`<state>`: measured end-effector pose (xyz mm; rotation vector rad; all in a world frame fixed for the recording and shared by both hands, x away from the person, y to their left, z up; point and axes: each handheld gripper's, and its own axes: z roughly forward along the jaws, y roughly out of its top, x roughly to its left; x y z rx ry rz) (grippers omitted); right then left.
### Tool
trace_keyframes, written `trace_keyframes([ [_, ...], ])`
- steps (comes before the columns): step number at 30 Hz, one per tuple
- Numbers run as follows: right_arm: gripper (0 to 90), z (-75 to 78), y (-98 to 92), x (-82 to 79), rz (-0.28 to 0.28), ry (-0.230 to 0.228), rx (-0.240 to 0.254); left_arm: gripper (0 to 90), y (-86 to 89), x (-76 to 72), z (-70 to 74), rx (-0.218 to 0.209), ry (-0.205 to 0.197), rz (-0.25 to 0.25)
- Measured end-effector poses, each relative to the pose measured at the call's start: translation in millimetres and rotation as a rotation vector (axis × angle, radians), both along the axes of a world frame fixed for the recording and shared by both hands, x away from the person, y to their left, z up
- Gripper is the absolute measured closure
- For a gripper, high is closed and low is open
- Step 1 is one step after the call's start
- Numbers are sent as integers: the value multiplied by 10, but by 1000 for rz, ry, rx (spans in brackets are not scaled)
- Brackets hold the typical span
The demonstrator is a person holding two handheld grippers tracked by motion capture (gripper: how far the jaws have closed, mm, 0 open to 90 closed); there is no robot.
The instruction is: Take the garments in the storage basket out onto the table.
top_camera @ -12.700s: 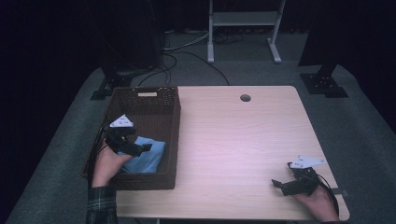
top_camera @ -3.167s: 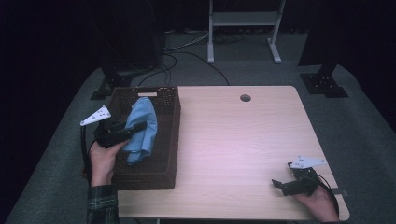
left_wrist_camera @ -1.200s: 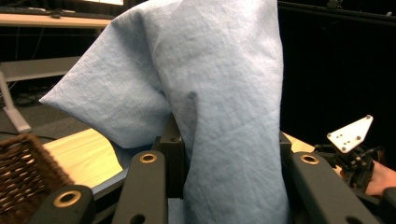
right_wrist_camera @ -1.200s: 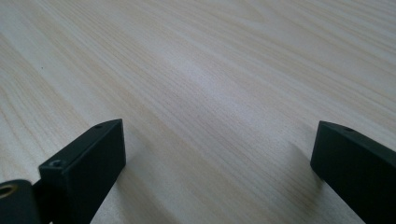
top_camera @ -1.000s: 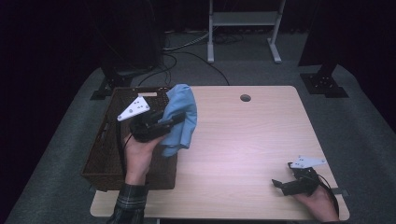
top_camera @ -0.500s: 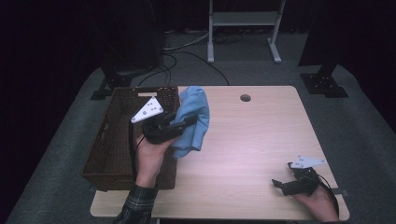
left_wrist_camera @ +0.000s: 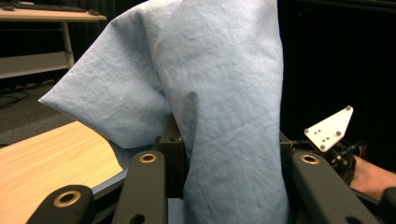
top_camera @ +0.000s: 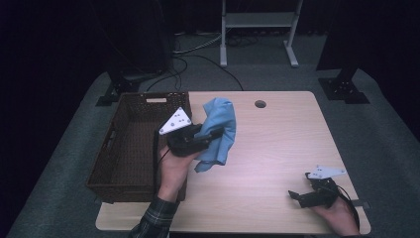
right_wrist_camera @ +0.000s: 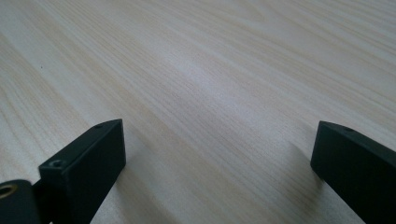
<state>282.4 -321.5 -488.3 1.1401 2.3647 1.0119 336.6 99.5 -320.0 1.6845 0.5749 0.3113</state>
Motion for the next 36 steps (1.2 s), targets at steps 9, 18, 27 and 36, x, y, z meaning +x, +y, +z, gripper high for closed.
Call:
trace_keyframes([
  [9,21,0,0,0,0,0,-1,621,-191,11,-132,40,15,-8],
  [18,21,0,-1,0,1,0,0,621,-369,37,-291,104,33,12],
  [27,21,0,1,-1,2,-1,-2,620,-508,97,-513,168,76,32],
  [36,21,-1,3,-2,3,-1,-2,620,-570,170,-745,225,129,54],
])
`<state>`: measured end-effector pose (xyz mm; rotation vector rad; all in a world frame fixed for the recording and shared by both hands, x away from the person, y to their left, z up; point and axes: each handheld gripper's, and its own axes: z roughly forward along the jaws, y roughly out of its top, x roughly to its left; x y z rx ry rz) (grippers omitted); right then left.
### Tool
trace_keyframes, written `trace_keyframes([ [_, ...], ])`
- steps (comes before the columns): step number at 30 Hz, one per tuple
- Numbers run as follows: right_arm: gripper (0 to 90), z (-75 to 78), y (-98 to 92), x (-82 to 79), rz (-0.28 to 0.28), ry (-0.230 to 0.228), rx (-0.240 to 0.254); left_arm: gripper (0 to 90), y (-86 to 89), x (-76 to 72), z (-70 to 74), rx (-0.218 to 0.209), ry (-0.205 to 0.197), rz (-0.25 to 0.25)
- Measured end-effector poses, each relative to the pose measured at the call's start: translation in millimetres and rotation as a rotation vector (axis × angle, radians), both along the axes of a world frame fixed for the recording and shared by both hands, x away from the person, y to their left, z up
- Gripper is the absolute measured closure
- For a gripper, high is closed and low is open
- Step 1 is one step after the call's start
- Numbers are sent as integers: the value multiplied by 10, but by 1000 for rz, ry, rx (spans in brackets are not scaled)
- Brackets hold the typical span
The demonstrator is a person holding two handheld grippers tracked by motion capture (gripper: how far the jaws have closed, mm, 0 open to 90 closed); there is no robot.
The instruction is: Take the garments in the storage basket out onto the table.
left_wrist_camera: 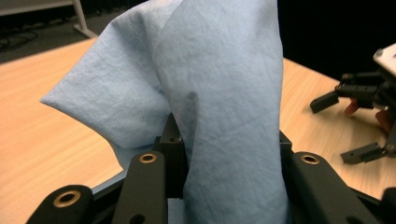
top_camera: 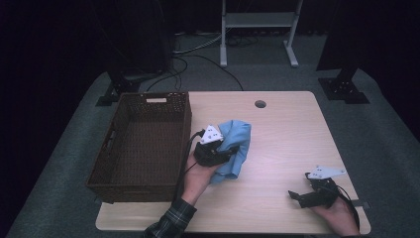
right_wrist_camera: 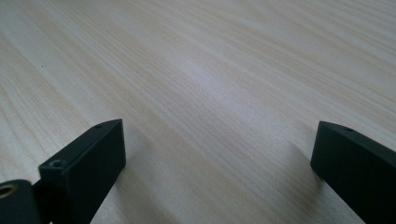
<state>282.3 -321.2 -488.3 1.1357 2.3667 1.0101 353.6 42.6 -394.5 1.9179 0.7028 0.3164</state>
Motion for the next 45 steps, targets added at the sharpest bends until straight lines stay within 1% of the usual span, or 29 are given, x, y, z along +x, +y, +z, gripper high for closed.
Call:
trace_keyframes([
  [5,22,0,-1,0,0,-1,0,618,-58,28,-115,23,30,-5],
  [10,21,0,-1,0,1,0,-1,617,-69,66,-201,39,51,1],
  [13,21,0,-1,0,0,0,0,616,-67,90,-243,39,64,6],
  [20,21,1,-3,-1,-9,0,-2,615,-76,139,-347,58,97,13],
  [25,21,2,-4,-10,-16,2,-3,612,-118,169,-435,75,123,7],
  [29,21,2,6,-12,-24,2,-2,609,-157,192,-522,104,139,3],
  [34,21,2,7,-11,-31,2,-1,603,-198,205,-580,114,152,-2],
  [38,21,1,11,-12,-15,0,-3,587,-220,213,-609,128,159,-4],
  [45,21,1,12,-11,-13,0,-3,495,-274,237,-653,153,175,2],
])
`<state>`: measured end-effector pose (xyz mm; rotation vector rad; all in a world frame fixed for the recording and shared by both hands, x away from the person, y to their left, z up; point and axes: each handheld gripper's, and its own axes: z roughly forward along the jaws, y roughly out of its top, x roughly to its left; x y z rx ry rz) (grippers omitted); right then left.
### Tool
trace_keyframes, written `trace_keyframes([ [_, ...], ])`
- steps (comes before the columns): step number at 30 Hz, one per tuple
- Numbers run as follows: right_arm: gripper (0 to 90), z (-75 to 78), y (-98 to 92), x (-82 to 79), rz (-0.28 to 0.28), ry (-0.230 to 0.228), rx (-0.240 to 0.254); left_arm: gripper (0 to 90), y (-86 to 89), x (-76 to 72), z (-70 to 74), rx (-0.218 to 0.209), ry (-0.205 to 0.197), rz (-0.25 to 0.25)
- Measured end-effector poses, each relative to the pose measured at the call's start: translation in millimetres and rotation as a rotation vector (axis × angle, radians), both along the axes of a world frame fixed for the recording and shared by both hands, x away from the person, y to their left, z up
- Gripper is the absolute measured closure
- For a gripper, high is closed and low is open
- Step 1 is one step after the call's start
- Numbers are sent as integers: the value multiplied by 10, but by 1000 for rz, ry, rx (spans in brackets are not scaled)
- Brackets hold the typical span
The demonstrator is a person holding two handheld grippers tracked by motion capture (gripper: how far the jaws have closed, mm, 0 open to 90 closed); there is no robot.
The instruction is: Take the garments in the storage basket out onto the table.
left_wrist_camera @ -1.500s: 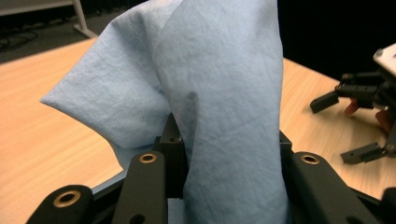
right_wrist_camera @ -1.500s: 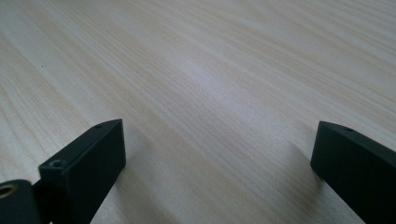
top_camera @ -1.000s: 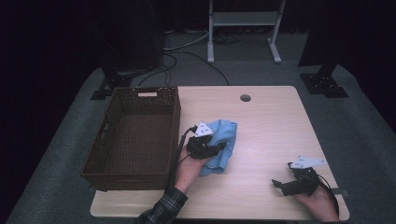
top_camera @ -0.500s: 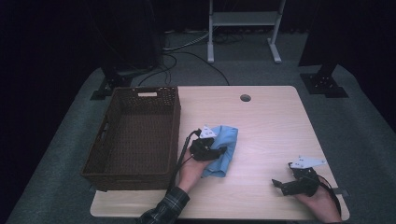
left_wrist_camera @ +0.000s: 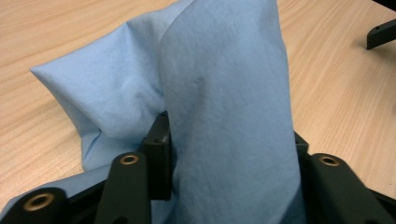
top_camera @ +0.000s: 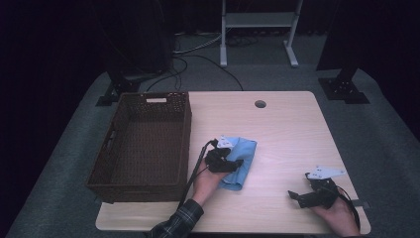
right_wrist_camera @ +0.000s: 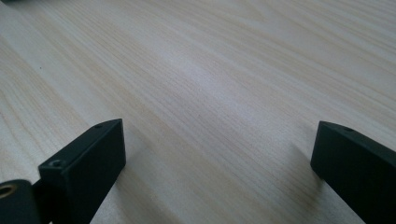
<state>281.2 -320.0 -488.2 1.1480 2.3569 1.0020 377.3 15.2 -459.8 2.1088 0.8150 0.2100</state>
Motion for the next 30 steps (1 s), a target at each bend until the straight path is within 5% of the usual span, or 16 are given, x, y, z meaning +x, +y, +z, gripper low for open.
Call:
trace_keyframes([
  [11,21,0,0,2,3,0,0,351,-39,45,-48,-1,35,4],
  [23,21,0,1,3,6,1,1,21,-82,75,-88,54,28,43],
  [30,21,0,0,4,6,1,1,0,-68,65,-40,37,19,31],
])
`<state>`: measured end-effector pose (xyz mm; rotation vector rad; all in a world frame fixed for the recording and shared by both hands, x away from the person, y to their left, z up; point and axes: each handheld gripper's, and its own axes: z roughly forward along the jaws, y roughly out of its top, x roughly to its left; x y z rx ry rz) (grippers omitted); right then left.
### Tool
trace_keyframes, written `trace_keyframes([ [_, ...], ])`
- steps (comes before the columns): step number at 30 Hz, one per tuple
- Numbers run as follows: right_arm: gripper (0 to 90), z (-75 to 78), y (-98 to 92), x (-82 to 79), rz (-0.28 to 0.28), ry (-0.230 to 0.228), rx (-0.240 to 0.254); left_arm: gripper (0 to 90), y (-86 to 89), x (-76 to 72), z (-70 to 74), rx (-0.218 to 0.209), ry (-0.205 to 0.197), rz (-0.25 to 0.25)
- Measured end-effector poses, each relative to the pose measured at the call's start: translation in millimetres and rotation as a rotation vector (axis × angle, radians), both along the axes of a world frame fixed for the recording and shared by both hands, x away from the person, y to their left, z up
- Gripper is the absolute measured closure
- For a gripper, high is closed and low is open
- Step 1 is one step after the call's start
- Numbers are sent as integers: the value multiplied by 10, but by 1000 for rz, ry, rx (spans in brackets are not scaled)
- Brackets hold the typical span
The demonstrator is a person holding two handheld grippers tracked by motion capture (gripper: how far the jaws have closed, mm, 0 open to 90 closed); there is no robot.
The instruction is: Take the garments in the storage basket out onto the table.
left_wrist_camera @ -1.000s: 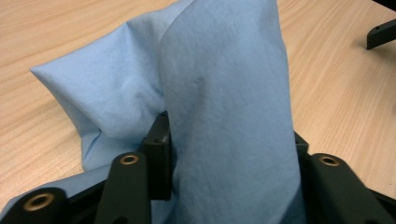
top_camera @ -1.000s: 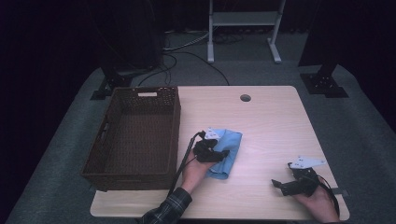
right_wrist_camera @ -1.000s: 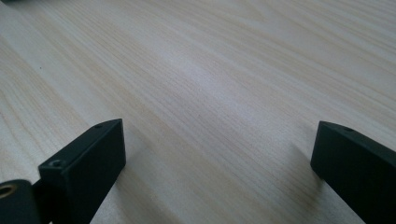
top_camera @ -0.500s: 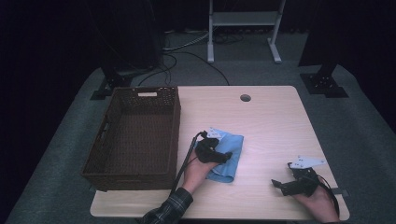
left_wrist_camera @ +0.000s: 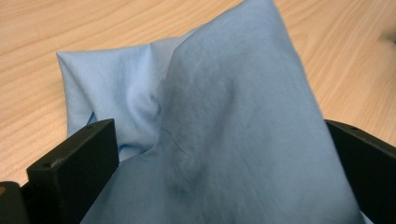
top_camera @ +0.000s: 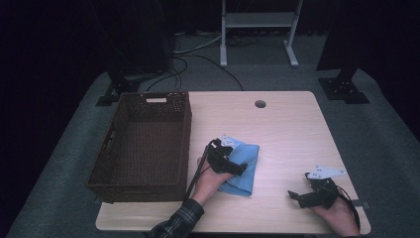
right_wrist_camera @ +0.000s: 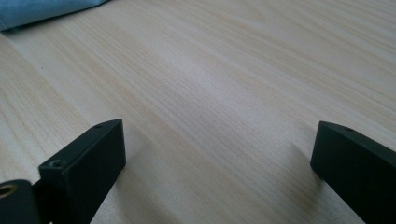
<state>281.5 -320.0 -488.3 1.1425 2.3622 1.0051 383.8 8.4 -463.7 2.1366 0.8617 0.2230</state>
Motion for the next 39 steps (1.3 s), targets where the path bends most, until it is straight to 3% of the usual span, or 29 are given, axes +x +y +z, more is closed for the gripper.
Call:
trace_keyframes([
  [24,22,0,1,-1,0,0,0,0,58,-262,326,-33,-74,-62],
  [30,21,0,0,0,0,0,0,0,165,-396,372,-26,-96,-58],
  [39,21,0,0,0,0,0,0,0,401,-670,382,-62,-121,-33],
])
